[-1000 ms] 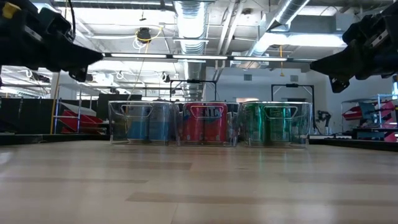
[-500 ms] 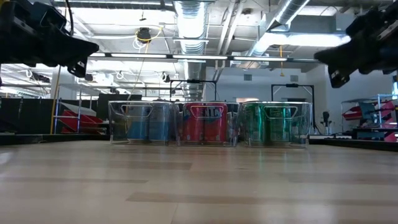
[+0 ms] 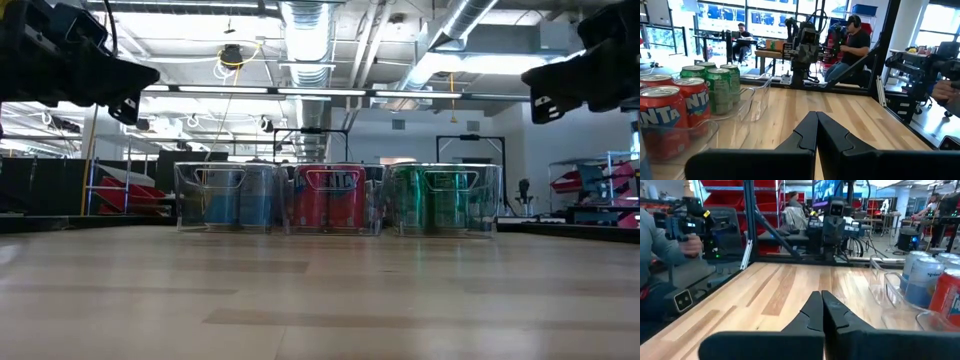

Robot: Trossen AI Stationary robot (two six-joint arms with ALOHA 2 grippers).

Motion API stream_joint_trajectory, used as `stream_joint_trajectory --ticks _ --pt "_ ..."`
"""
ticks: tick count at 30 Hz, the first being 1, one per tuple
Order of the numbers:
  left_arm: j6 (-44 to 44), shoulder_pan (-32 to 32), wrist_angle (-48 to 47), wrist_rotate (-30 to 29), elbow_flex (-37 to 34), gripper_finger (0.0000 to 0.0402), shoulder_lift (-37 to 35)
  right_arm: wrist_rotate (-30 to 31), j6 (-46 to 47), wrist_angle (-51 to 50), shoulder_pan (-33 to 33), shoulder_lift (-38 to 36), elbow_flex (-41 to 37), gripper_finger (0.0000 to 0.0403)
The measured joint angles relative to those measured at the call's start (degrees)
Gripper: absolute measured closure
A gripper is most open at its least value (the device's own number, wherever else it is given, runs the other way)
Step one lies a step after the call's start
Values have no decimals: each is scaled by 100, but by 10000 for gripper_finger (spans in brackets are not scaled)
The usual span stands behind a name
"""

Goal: Sort soda cans
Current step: Return to Home Position

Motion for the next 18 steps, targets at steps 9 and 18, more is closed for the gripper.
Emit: stream_joint_trajectory --ticks 9,18 --pt "-36 2 216 -15 0 401 0 -34 66 192 -573 -1 0 397" --pt "-58 0 142 -309 0 401 0 -368 -252 94 -719 -1 0 397"
